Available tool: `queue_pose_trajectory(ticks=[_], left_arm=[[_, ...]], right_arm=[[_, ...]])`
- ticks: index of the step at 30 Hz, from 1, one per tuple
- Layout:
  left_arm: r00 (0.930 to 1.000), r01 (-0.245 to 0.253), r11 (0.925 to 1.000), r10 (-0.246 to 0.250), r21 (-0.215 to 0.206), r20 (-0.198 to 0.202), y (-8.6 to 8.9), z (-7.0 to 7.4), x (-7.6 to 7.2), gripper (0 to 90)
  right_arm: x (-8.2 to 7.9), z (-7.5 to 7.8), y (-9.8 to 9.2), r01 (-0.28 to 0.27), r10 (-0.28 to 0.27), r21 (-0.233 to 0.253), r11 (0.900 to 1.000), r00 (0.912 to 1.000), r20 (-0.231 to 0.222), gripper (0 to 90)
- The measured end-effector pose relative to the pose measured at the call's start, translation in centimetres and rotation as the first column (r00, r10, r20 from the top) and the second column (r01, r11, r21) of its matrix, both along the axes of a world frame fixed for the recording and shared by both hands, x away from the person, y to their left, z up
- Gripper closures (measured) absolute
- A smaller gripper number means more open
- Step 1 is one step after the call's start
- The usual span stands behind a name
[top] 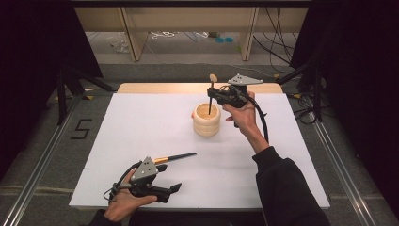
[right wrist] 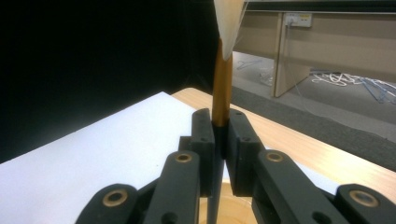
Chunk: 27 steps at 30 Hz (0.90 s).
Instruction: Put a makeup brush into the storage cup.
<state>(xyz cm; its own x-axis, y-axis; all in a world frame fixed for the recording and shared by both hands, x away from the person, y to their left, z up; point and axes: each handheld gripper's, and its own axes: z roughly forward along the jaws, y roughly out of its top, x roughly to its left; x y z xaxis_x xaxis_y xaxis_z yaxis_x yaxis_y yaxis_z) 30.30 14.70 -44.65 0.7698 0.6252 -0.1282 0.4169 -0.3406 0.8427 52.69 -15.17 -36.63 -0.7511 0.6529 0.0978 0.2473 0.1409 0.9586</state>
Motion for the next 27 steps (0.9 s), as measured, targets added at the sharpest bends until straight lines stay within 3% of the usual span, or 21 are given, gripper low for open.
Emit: queue_pose_trajectory(ticks=[27], left_arm=[[1.0,-0.003,1.0,0.003,-0.003,-0.004,-0.1,0.0,-0.1,18.0]], right_arm=[[0.9,-2.2,0.5,0.005,-0.006,-0.039,0.999,0.9995,-0.03,83.1]])
